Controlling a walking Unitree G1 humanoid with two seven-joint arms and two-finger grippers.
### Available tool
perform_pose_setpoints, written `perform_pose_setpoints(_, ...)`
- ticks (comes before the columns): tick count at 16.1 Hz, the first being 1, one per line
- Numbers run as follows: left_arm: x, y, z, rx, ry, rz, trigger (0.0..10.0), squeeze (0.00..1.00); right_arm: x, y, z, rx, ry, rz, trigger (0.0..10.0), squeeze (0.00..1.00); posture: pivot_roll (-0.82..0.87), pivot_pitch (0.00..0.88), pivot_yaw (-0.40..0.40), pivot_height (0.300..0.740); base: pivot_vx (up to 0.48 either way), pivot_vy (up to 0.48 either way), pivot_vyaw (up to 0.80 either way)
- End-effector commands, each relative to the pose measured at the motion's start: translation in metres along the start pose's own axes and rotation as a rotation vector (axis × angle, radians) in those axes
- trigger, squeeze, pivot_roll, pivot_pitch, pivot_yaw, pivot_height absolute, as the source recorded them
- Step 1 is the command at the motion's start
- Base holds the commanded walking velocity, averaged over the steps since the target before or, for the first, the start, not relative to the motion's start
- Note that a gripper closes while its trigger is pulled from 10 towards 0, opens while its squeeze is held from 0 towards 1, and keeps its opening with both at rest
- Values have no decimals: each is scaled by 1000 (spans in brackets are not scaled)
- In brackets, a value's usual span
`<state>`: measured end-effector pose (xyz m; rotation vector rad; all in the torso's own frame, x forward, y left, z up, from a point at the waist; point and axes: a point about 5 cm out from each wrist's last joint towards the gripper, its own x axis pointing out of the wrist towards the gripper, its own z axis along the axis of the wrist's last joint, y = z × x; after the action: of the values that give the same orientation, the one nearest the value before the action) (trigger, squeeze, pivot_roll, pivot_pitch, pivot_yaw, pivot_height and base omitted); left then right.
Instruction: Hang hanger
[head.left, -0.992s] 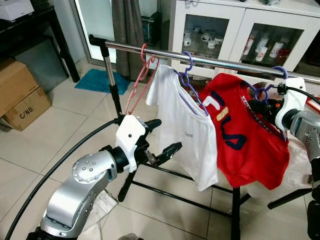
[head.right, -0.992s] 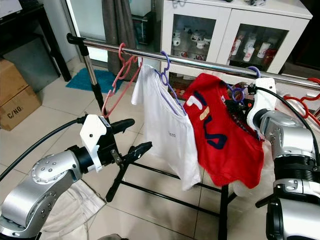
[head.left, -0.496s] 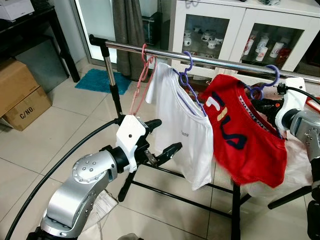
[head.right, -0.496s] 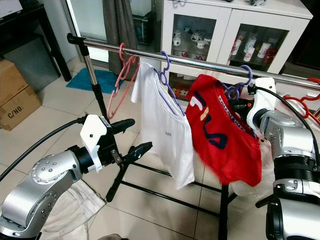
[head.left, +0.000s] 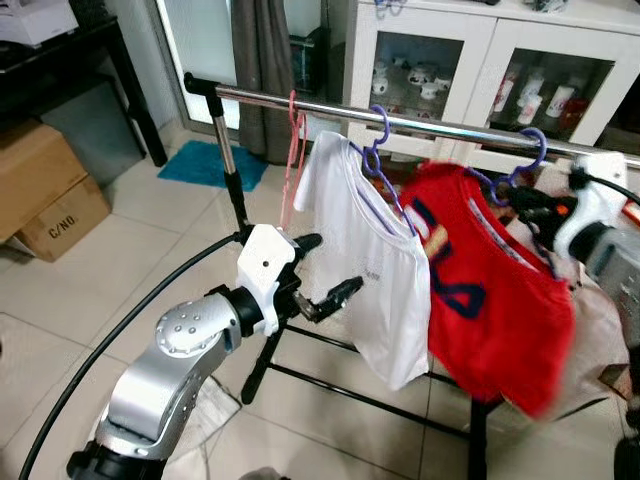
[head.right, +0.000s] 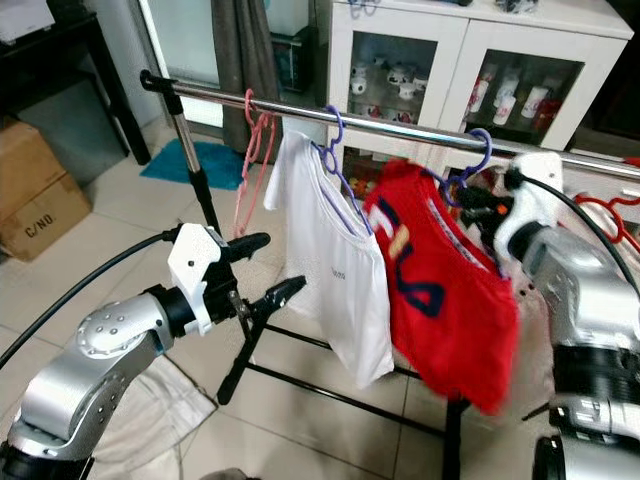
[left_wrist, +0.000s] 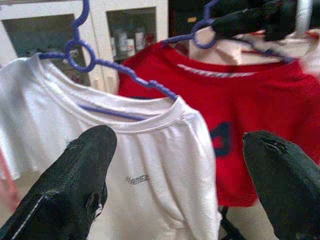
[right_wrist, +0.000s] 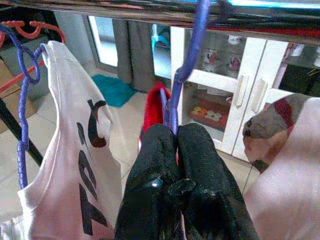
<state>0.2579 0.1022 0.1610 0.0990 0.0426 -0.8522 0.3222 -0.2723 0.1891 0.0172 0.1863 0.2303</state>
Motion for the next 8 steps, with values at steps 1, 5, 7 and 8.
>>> perform_pose_setpoints(1,3,6,0,15,4,40,10000,0,-6,3,1,10,-13,11,0,0,44,0,66,740,0,0,0)
perform_pose_setpoints(5,8,8,-1,23,4,52,10000,0,-2,14,-7,12,-2,14,0,0,51,0,67,740,0,0,0)
perform_pose_setpoints(7,7,11,-2,32,7,57,10000,0,6,18,-4,10,-5,11,0,0,55,0,64,740,0,0,0)
perform_pose_setpoints(8,7,12,-2,35,9,60,10000,0,12,19,-2,6,-6,4,3725,0,56,0,64,740,0,0,0)
